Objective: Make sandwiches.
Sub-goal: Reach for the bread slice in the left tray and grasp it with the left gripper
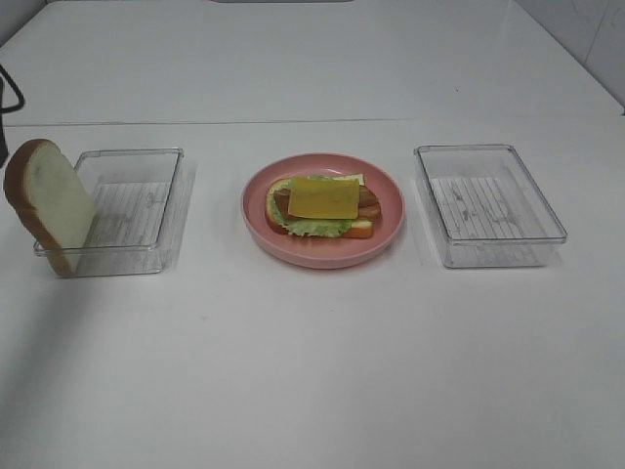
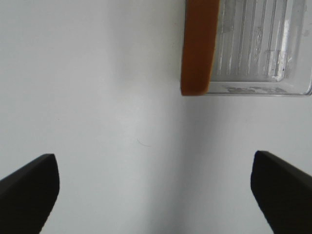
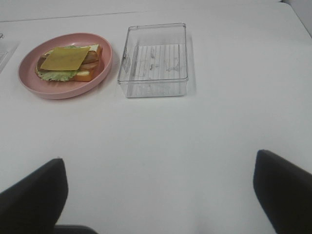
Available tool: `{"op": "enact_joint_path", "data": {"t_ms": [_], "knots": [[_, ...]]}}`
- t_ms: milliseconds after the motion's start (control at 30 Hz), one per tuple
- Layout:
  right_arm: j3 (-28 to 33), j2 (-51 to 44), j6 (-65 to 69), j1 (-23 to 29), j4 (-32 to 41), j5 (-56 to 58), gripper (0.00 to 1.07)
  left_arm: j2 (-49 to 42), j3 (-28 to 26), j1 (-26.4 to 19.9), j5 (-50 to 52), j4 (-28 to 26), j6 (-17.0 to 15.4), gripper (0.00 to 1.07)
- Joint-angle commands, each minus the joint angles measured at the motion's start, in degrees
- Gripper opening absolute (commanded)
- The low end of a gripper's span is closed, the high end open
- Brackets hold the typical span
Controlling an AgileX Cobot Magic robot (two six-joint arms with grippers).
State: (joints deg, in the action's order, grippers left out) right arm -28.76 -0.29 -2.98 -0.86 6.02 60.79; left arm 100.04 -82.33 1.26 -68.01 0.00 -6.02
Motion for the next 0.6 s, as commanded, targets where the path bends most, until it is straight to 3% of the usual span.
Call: {"op": "enact_joint_path", "data": {"t_ms": [33,367,600], "knots": [[0.2,-1.3,-0.6,-0.1,-0.1,-0.6,0.98,3.4,-0.3,1.9,4.0,0.6,-1.0,1.01],[0.2,-1.3,-0.6,-0.1,-0.1,-0.6,0.98,11.2,-2.3,2.9,10.7,1.0,-2.5,1.01],[0.2,-1.3,-0.6,-0.1,-0.1,-0.6,0.98,18.6,-8.3,2.9,10.3,-1.1,-1.8,1.01]]}}
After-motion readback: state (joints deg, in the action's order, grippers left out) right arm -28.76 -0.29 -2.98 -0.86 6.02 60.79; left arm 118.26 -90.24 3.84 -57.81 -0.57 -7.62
